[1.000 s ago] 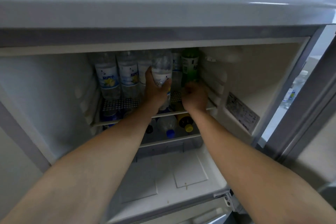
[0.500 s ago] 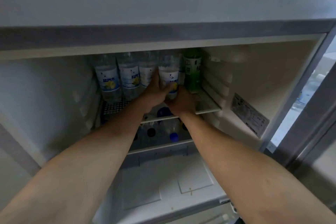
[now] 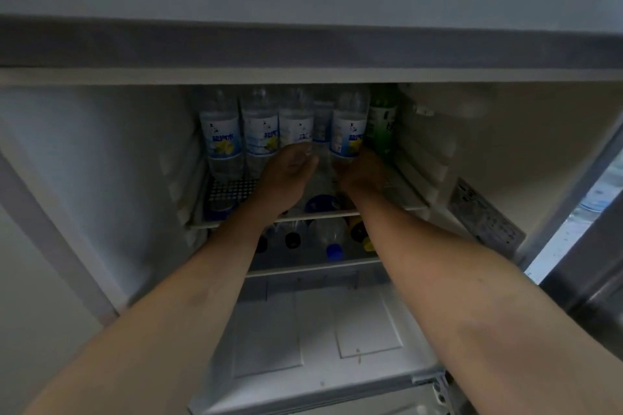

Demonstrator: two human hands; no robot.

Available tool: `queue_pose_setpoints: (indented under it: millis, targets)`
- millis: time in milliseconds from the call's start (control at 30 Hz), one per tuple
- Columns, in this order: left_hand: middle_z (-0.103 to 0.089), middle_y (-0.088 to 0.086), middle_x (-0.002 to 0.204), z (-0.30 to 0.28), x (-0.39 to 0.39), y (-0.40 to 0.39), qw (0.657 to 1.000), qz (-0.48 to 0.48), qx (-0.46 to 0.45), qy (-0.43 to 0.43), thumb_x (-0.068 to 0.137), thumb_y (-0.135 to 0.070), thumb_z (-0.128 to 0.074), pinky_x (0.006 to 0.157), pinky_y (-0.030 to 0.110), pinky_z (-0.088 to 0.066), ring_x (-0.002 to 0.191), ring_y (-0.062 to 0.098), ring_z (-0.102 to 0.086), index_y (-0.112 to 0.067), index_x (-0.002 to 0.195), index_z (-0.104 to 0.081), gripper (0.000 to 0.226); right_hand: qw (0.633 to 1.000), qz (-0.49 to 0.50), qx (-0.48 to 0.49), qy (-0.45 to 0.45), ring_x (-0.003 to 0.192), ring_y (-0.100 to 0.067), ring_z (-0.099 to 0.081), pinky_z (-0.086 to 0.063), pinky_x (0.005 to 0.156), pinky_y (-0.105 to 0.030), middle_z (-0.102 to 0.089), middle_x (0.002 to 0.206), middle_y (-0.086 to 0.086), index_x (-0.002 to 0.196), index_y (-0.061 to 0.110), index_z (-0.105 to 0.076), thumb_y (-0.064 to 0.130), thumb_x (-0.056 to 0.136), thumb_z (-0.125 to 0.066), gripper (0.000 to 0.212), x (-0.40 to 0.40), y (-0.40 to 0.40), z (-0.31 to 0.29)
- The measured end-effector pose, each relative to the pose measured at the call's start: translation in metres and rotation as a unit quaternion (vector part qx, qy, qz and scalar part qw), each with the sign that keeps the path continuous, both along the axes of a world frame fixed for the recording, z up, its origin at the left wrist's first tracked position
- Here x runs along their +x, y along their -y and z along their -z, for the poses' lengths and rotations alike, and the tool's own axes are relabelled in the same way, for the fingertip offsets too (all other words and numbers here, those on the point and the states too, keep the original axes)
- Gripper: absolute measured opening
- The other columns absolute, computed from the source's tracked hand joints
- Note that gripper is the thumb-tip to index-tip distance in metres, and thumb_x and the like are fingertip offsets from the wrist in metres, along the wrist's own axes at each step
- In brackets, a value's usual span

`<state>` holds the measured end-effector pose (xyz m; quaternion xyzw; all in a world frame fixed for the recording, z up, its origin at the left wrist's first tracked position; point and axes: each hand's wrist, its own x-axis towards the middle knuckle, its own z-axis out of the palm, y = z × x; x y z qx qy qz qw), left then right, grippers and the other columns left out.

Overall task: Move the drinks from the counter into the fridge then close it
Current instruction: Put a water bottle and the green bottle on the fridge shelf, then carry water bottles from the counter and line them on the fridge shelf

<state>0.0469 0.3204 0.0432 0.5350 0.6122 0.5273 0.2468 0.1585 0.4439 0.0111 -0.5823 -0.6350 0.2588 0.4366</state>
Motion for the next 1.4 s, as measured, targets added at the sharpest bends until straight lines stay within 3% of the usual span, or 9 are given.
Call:
queue_pose_setpoints:
  millis: [100, 267, 533, 733, 833, 933, 1033, 1200, 1400]
  targets:
    - [-0.053, -0.007, 0.125, -0.001, -0.002, 0.008, 0.999, -0.026, 0.022, 0.007, 0.1, -0.033, -0.052, 0.075, 0.001, -0.04, 0.108, 0.004, -0.051, -0.021, 0.137, -0.053, 0.039, 1.0, 0.023, 0.004, -0.001, 0.116, -0.025, -0.061, -0.041, 0.078, -0.026, -0.063, 0.128, -0.009, 0.125, 0.014, -0.054, 0.031, 0.078, -0.082, 0.057, 0.001, -0.008, -0.001]
    - [-0.058, -0.007, 0.122, 0.002, -0.001, 0.019, 0.997, -0.032, 0.043, 0.051, 0.1, -0.032, -0.054, 0.101, 0.034, -0.05, 0.109, 0.007, -0.057, -0.02, 0.132, -0.056, 0.034, 1.0, 0.02, 0.015, 0.019, 0.118, -0.026, -0.06, -0.041, 0.081, -0.026, -0.062, 0.13, -0.01, 0.128, 0.014, -0.053, 0.027, 0.078, -0.083, 0.06, 0.0, -0.017, 0.001]
    - [-0.061, -0.02, 0.105, 0.015, -0.007, 0.035, 0.995, -0.043, 0.045, 0.079, 0.099, -0.03, -0.055, 0.103, 0.039, -0.05, 0.102, -0.001, -0.059, -0.039, 0.103, -0.059, 0.01, 0.999, 0.024, -0.007, 0.042, 0.124, -0.027, -0.056, -0.048, 0.093, -0.032, -0.056, 0.137, -0.012, 0.136, 0.01, -0.047, 0.022, 0.084, -0.077, 0.062, 0.001, -0.016, 0.003]
    - [-0.066, -0.015, 0.104, 0.022, 0.0, 0.045, 0.988, -0.067, 0.064, 0.126, 0.098, -0.029, -0.055, 0.1, 0.044, -0.052, 0.104, 0.008, -0.063, -0.041, 0.092, -0.064, 0.016, 0.997, 0.008, -0.011, 0.073, 0.123, -0.028, -0.055, -0.049, 0.095, -0.036, -0.057, 0.135, -0.012, 0.135, 0.009, -0.048, 0.027, 0.09, -0.07, 0.053, 0.016, -0.001, -0.005]
    - [-0.069, -0.009, 0.106, 0.025, 0.01, 0.048, 0.978, -0.092, 0.061, 0.177, 0.097, -0.036, -0.058, 0.093, 0.04, -0.055, 0.098, 0.005, -0.065, -0.039, 0.09, -0.065, 0.011, 0.998, 0.006, 0.006, 0.059, 0.118, -0.027, -0.058, -0.049, 0.09, -0.034, -0.06, 0.13, -0.011, 0.129, 0.011, -0.055, 0.03, 0.095, -0.062, 0.04, 0.024, 0.015, -0.012]
    - [-0.07, -0.007, 0.088, 0.03, 0.026, 0.055, 0.963, -0.108, 0.063, 0.238, 0.098, -0.033, -0.056, 0.07, 0.029, -0.058, 0.073, 0.001, -0.065, -0.035, 0.083, -0.066, 0.018, 0.999, 0.015, 0.042, 0.005, 0.104, -0.021, -0.063, -0.047, 0.08, -0.028, -0.068, 0.113, -0.006, 0.114, 0.014, -0.065, 0.023, 0.095, -0.061, 0.022, 0.029, 0.039, -0.011]
    - [-0.069, -0.012, 0.073, 0.039, 0.043, 0.071, 0.957, -0.09, 0.073, 0.267, 0.1, -0.027, -0.052, 0.058, 0.021, -0.056, 0.067, 0.004, -0.064, -0.029, 0.088, -0.067, 0.019, 0.996, -0.002, 0.068, -0.064, 0.081, -0.003, -0.06, -0.04, 0.064, -0.015, -0.065, 0.09, 0.007, 0.099, 0.019, -0.067, 0.017, 0.093, -0.062, 0.008, 0.037, 0.076, 0.001]
    - [-0.069, -0.009, 0.072, 0.069, 0.062, 0.096, 0.968, -0.047, 0.026, 0.247, 0.101, -0.031, -0.052, 0.056, 0.019, -0.053, 0.063, 0.004, -0.063, -0.038, 0.079, -0.07, 0.029, 0.992, -0.039, 0.019, -0.121, 0.077, 0.005, -0.062, -0.047, 0.065, -0.009, -0.066, 0.081, 0.014, 0.088, 0.028, -0.063, 0.029, 0.089, -0.068, 0.005, 0.068, 0.146, 0.044]
    - [-0.072, -0.01, 0.079, 0.14, 0.076, 0.123, 0.972, -0.01, -0.081, 0.219, 0.098, -0.033, -0.055, 0.056, 0.018, -0.054, 0.065, 0.004, -0.065, -0.023, 0.093, -0.067, 0.017, 0.987, -0.023, -0.114, -0.114, 0.078, 0.009, -0.059, -0.044, 0.066, -0.005, -0.064, 0.087, 0.013, 0.092, 0.033, -0.062, 0.029, 0.09, -0.07, 0.01, 0.119, 0.212, 0.11]
